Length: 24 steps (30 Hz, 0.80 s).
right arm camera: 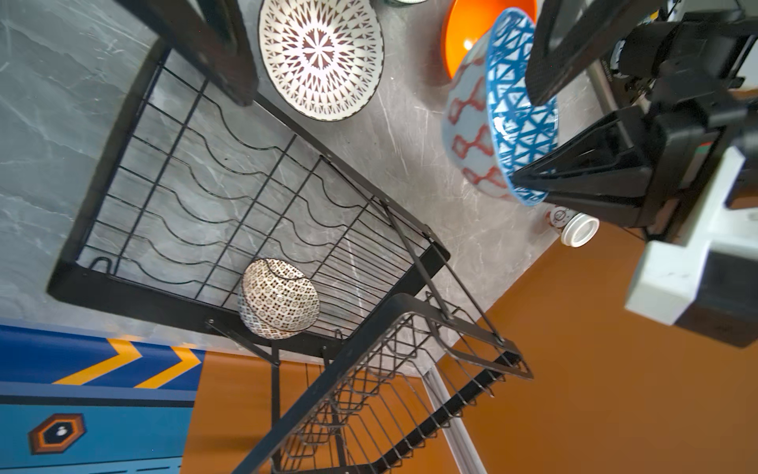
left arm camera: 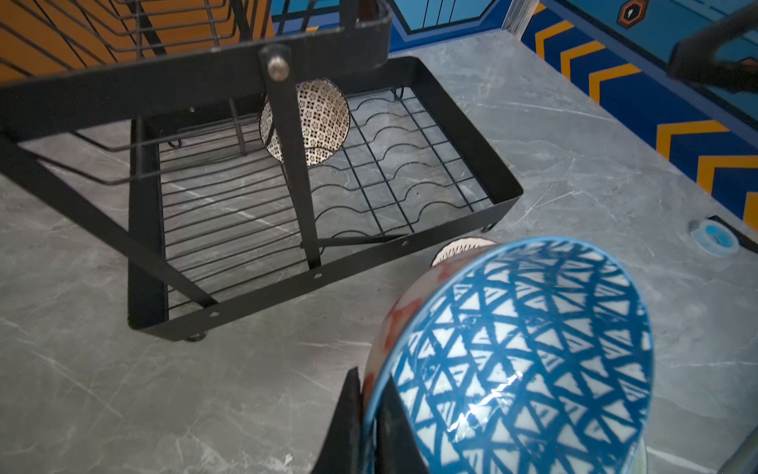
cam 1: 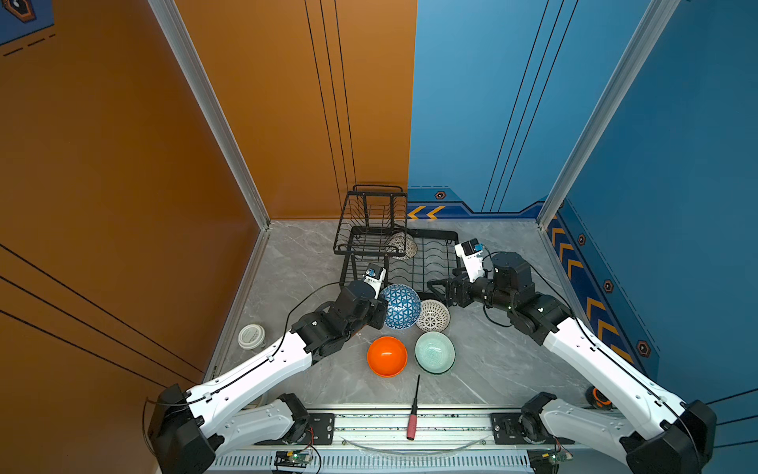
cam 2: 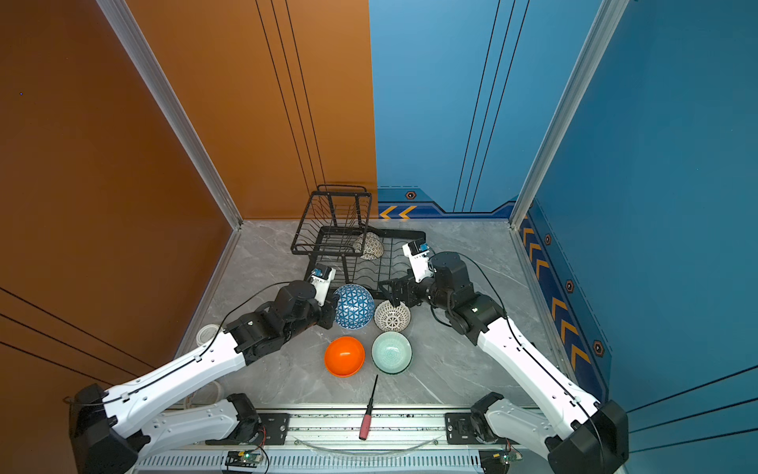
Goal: Load the bowls into the dish rack
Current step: 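Close the right gripper on the blue bowl rim held by the left gripper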
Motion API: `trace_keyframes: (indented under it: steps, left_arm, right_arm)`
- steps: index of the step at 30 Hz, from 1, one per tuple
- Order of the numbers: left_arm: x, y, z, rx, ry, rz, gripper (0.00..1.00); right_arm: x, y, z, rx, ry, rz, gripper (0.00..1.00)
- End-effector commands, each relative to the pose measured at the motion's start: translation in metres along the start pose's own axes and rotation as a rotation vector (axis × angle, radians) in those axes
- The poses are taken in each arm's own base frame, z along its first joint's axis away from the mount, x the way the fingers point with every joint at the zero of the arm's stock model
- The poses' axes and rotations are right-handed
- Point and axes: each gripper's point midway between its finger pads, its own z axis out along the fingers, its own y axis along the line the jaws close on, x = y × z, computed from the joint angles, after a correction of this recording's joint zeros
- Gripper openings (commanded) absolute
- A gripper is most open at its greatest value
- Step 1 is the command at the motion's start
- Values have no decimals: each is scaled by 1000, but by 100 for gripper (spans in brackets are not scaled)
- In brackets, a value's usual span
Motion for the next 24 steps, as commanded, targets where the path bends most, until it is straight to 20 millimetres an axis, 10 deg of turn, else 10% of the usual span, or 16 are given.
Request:
trace_keyframes:
  steps: [1, 8, 24]
  left_arm:
    - [-58, -17, -2, 50, -192, -28, 0]
    - [-75, -33, 9, 99, -230, -31, 0]
    - [-78, -45, 16, 128, -243, -33, 0]
  right_arm:
    - [-3, 21, -1, -62, 4, 14, 100]
    - [4, 17, 23, 28, 45, 17, 95]
    - [11, -3, 46, 119, 59, 76, 36]
